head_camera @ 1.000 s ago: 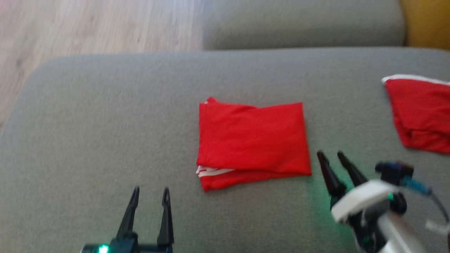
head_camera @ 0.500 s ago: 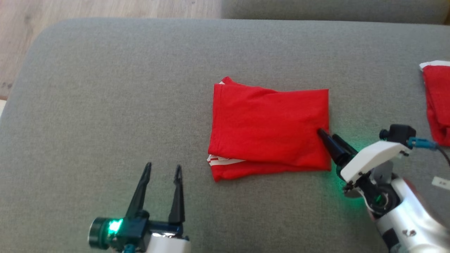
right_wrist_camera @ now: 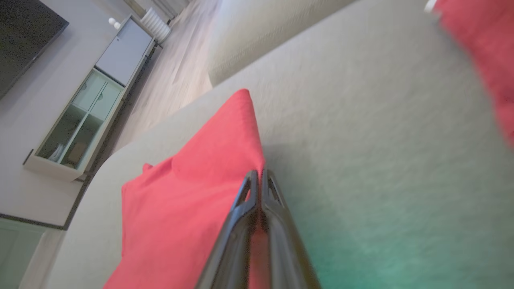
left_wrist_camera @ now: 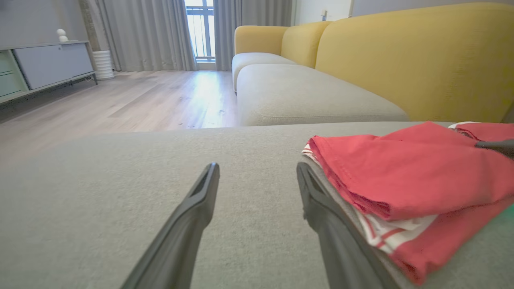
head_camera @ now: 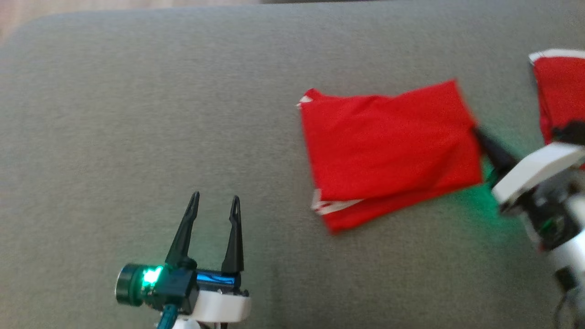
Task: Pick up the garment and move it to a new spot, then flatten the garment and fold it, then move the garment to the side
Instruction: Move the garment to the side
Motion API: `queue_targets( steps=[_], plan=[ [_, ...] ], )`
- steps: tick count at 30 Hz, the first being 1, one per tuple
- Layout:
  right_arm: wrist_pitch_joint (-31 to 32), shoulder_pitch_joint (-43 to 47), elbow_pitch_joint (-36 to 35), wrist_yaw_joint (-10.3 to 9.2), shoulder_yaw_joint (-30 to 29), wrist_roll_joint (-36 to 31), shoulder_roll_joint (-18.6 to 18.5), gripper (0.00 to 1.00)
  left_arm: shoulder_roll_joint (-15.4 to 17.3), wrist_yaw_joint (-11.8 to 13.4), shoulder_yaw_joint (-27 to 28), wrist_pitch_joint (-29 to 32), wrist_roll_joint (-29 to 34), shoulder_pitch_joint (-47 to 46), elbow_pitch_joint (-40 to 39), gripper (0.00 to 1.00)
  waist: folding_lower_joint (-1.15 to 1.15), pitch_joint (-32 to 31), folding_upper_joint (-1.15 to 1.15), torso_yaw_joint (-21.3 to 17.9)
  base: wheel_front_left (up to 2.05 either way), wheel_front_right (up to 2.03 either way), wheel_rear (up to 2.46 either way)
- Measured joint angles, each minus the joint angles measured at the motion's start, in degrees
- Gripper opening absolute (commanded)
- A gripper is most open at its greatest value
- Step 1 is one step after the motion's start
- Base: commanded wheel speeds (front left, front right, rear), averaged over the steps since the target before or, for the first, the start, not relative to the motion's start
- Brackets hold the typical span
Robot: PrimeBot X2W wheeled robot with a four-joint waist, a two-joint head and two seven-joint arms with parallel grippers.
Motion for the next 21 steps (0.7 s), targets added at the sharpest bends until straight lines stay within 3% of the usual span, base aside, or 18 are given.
queue_targets(
  steps=[9,14,19,20,21],
  plan=[
    [0.32,-9.46,-2.87,0.0,-5.48,-0.92,-12.39,0.0,0.01,-1.22,0.2,-0.09,1.96,-5.56,-1.03,1.0,0.0,6.05,0.0,-5.37,0.0,0.0,0.0],
    [0.32,-13.17,-2.68,0.0,-10.03,-1.53,-17.49,0.0,0.05,-1.82,0.33,-0.11,2.26,-9.64,-1.25,1.0,0.01,10.65,0.0,-7.44,0.0,0.0,0.0],
    [0.32,-15.04,-1.34,-0.01,-14.84,-4.46,-20.31,0.0,0.1,-2.89,0.33,-0.18,2.56,-11.97,-2.13,1.0,0.01,14.3,0.0,-8.76,0.0,0.0,0.0],
    [0.32,-15.08,-0.91,0.0,-15.84,-5.06,-20.36,0.46,0.09,-3.02,0.33,-0.19,2.48,-12.13,-2.63,1.0,0.01,14.71,0.0,-8.95,0.0,0.0,0.0],
    [0.25,-15.07,-0.57,0.0,-16.39,-6.09,-20.35,1.0,0.09,-3.3,0.33,-0.19,2.46,-12.29,-3.0,1.0,0.01,14.92,0.0,-9.14,0.0,0.0,0.0]
  ],
)
